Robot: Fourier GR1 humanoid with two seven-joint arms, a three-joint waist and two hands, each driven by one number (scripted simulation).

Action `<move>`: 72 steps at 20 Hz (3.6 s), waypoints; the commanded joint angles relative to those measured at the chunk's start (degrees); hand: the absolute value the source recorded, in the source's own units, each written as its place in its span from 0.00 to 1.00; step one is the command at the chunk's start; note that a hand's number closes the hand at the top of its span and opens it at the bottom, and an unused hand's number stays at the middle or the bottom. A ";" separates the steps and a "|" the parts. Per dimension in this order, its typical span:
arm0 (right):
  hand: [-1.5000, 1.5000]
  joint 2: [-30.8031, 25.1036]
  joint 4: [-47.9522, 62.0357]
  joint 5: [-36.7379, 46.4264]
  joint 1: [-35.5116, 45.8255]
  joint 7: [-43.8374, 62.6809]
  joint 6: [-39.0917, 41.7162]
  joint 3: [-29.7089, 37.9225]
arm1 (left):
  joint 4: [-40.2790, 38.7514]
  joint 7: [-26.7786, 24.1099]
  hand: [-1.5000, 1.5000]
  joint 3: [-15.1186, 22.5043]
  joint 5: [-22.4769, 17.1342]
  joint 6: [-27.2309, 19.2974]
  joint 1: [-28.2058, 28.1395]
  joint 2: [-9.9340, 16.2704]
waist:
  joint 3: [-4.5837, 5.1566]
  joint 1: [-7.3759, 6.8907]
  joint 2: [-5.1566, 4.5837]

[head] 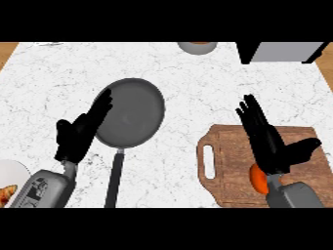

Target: Pick the squash from the cutting board and place it in the pan

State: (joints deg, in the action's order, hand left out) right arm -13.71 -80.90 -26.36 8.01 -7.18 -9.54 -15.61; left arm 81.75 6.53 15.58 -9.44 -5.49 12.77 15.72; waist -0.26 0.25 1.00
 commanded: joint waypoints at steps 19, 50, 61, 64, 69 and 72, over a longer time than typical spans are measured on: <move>0.00 -25.72 1.74 2.39 -5.16 -32.71 46.44 11.58 | -10.82 5.51 0.50 -14.68 2.92 -3.96 -4.65 14.12 | 0.18 0.17 -1.00; 0.00 -35.59 -27.88 59.27 -4.68 -4.81 37.21 -5.75 | -8.97 7.09 0.50 -16.45 7.85 -3.99 -4.56 10.24 | 0.24 -0.07 -0.96; 0.00 -30.55 -22.38 72.52 -7.41 -9.01 34.34 -3.99 | -4.04 8.95 0.50 -18.19 10.37 -2.99 -8.02 7.96 | 0.24 -0.22 -0.95; 0.00 -25.96 -21.53 72.58 -3.10 -6.95 40.30 -3.70 | -9.47 5.57 0.50 -21.40 10.13 -0.78 -4.71 8.61 | 0.27 -0.24 -1.01; 0.00 -23.42 -19.02 79.76 -7.43 -9.65 35.67 -6.14 | -5.77 6.51 0.50 -20.63 11.84 -1.13 -7.42 6.33 | 0.25 -0.30 -0.97; 0.00 -21.89 -22.60 80.37 -8.65 -9.34 37.56 -4.85 | -10.05 3.30 0.50 -21.51 13.14 -0.42 -6.53 5.59 | 0.27 -0.10 -0.97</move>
State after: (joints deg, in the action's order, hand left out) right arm -37.87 -101.84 51.71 1.66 -16.58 28.06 -20.68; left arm 73.81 12.81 -5.46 2.23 -5.92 7.11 22.87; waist -0.01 0.04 0.01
